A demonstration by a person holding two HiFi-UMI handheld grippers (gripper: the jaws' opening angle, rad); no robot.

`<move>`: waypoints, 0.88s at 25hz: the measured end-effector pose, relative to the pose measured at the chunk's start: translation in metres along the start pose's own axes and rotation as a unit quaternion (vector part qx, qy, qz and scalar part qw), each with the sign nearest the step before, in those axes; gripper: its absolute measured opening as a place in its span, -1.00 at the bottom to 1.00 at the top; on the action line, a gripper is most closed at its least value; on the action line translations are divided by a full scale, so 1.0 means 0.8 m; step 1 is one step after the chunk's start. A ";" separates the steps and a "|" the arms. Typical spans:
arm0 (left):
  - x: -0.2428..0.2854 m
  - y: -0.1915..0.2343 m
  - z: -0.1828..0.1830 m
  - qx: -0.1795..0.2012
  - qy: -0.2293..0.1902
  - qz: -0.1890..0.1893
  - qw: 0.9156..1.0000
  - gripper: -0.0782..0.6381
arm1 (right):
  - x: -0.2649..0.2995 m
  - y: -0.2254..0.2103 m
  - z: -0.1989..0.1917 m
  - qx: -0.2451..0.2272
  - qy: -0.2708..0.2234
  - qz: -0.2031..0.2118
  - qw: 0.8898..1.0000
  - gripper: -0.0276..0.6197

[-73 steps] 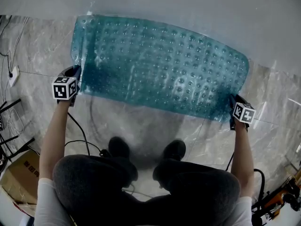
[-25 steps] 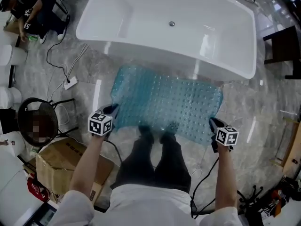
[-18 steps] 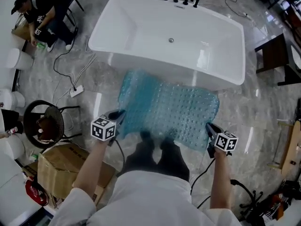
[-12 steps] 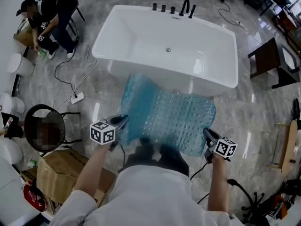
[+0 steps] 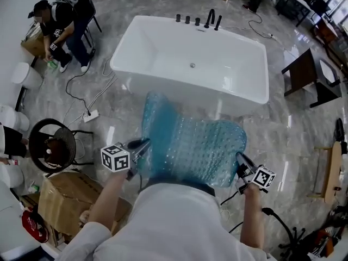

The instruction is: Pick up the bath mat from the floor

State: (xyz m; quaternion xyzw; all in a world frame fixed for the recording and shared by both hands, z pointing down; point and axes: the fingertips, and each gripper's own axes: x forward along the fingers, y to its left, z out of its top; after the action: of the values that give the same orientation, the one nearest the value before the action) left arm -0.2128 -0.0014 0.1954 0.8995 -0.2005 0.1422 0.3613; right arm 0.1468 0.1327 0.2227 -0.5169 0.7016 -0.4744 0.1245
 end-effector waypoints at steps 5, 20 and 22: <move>-0.008 -0.056 -0.004 -0.012 -0.038 -0.016 0.999 -0.73 | -0.037 0.039 0.018 0.032 -0.040 0.073 0.996 -0.79; -0.012 -0.144 -0.015 -0.037 -0.098 -0.015 0.994 -0.73 | -0.111 0.061 0.051 0.036 -0.047 0.154 0.986 -0.79; -0.020 -0.147 -0.016 -0.042 -0.102 -0.021 0.994 -0.73 | -0.115 0.071 0.047 0.037 -0.055 0.162 0.985 -0.78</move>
State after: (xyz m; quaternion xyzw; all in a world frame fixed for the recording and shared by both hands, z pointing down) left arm -0.1736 0.0892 0.1284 0.8972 -0.2234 0.0331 0.3796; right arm 0.1775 0.1906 0.1293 -0.4173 0.7499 -0.4441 0.2572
